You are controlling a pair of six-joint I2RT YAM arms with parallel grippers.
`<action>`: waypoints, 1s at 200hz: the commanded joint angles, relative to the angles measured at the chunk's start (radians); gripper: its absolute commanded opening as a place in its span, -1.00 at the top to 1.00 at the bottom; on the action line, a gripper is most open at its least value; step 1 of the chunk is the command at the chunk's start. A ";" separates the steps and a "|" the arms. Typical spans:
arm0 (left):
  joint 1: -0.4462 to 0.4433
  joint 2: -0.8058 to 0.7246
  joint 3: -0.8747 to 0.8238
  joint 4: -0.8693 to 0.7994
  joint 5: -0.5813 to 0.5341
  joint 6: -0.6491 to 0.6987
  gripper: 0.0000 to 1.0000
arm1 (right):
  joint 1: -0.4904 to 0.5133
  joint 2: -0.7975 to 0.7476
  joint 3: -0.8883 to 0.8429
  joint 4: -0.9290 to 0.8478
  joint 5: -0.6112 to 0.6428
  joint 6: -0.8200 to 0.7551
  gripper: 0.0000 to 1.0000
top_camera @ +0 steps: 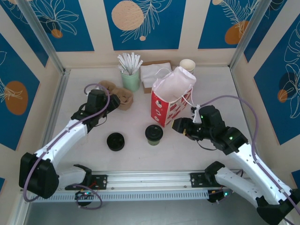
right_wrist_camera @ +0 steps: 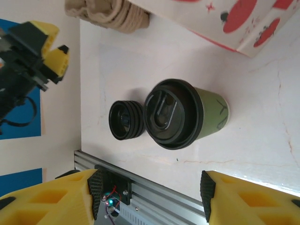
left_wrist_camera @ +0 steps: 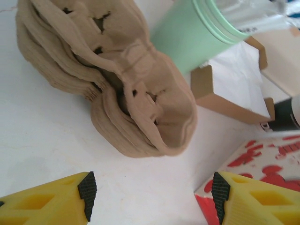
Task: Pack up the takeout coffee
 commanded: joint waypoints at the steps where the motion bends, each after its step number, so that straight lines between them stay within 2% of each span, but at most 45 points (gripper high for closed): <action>1: 0.032 0.046 0.003 0.065 0.004 -0.074 -0.34 | -0.046 -0.011 0.084 -0.059 -0.046 -0.097 -0.20; 51: 0.040 0.142 0.030 0.122 -0.015 -0.154 -0.28 | -0.158 -0.002 0.162 -0.064 -0.141 -0.157 -0.20; 77: 0.041 0.188 0.048 0.152 -0.002 -0.180 -0.21 | -0.163 0.007 0.149 -0.041 -0.173 -0.138 -0.19; 117: 0.040 0.234 0.079 0.166 0.011 -0.195 0.01 | -0.167 0.006 0.141 -0.056 -0.180 -0.138 -0.13; 200: 0.041 0.284 0.096 0.178 0.006 -0.235 0.18 | -0.192 0.002 0.137 -0.064 -0.190 -0.147 -0.13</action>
